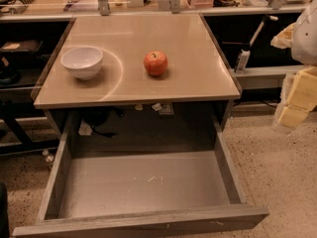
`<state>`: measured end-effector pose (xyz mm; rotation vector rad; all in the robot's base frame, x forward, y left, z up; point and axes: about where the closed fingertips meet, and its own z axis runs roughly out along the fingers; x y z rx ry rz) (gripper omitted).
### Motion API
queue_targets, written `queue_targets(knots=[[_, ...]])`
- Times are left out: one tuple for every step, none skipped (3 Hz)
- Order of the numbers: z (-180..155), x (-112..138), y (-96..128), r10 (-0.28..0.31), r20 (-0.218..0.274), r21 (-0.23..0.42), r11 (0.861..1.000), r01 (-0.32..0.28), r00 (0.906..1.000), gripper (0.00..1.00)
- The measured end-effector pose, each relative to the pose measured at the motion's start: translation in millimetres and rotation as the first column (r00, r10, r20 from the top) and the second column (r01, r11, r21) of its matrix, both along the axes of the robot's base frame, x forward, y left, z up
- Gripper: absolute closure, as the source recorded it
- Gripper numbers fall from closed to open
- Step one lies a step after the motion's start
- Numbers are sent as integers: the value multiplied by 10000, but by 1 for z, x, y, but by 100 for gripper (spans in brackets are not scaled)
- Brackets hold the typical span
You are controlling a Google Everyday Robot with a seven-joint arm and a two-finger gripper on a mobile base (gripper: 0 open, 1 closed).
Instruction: Place apple into top drawer
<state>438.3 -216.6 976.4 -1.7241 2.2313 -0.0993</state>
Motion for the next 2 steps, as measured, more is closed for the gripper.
queue_targets(knots=[[2,8,4,-67,185,-63,10000,68,9998,0],[-15,64,40,261,195,-184,9995,-257,9995,0]])
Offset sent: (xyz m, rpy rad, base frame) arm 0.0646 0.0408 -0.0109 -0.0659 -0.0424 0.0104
